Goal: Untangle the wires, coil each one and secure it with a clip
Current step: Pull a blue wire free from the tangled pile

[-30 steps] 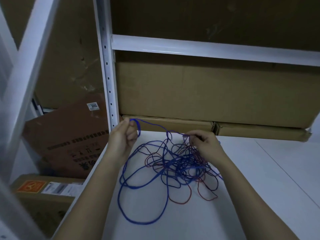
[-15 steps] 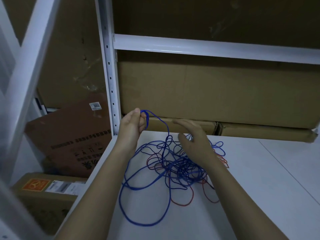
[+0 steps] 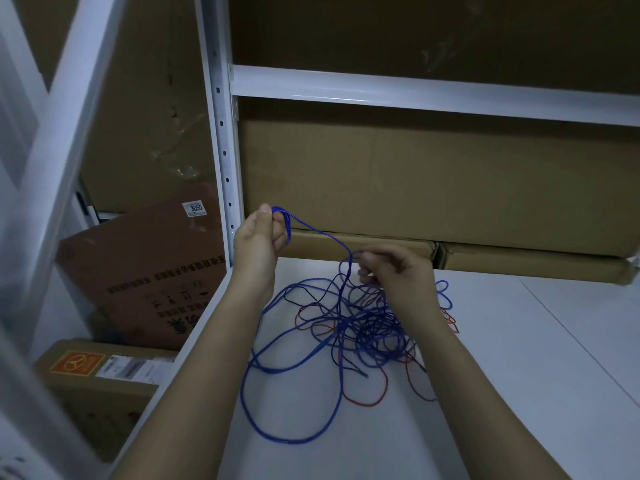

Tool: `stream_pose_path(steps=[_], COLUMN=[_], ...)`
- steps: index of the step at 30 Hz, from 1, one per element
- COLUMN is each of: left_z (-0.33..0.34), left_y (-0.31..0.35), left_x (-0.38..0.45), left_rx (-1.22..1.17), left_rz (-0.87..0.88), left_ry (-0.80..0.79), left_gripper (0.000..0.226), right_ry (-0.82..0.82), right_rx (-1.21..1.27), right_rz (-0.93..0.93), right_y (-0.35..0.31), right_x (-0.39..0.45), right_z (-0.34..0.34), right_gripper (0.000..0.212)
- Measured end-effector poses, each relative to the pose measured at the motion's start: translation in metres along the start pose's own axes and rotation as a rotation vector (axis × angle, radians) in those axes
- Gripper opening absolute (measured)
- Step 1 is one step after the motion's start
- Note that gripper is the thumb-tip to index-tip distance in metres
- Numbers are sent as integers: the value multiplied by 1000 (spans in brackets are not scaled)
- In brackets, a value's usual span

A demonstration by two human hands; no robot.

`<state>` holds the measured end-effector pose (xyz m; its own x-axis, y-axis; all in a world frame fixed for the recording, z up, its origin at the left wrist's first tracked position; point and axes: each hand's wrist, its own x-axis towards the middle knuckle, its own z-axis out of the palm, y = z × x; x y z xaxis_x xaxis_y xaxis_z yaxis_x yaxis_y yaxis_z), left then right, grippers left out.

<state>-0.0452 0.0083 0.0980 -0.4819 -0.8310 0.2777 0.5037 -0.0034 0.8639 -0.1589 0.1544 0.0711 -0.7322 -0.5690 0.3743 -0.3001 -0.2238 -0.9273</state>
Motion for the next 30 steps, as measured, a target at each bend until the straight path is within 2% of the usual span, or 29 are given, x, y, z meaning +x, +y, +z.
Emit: stream_pose_path(steps=[2, 5, 6, 7, 11, 15, 19, 21, 23, 25, 27, 30], left_z=[-1, -2, -2, -3, -2, -4, -7, -5, -2, 2, 4, 6], left_y=[0, 2, 3, 3, 1, 0, 3, 1, -3, -6, -8, -11], left_x=[1, 4, 5, 5, 6, 7, 8, 8, 8, 8, 7, 4], left_rx=[-76, -149, -163, -172, -175, -180, -144, -133, -108, -62, -22, -12], left_rz=[-7, -26, -27, -25, -21, -28, -20, -20, -19, -27, -34, -46], left_ry=[12, 41, 54, 64, 85, 101, 118, 118, 112, 101, 83, 49], left_gripper=[36, 36, 36, 36, 36, 37, 37, 37, 37, 36, 36, 37], right_ry=[4, -86, -102, -119, -143, -81, 57, 25, -7, -10, 45, 80], right_rx=[28, 231, 228, 138, -521, -809, -964, -1015, -995, -937, -900, -749], right_rz=[90, 267, 277, 247, 6, 54, 178, 197, 140, -15, -208, -352], right_y=[5, 13, 16, 18, 34, 57, 76, 77, 70, 60, 45, 18], right_x=[6, 12, 14, 14, 19, 26, 25, 26, 27, 28, 26, 15], right_z=[-10, -28, -34, -39, -51, -65, -78, -76, -69, -60, -48, -24], right_gripper=[12, 12, 12, 12, 15, 20, 20, 21, 22, 24, 25, 20])
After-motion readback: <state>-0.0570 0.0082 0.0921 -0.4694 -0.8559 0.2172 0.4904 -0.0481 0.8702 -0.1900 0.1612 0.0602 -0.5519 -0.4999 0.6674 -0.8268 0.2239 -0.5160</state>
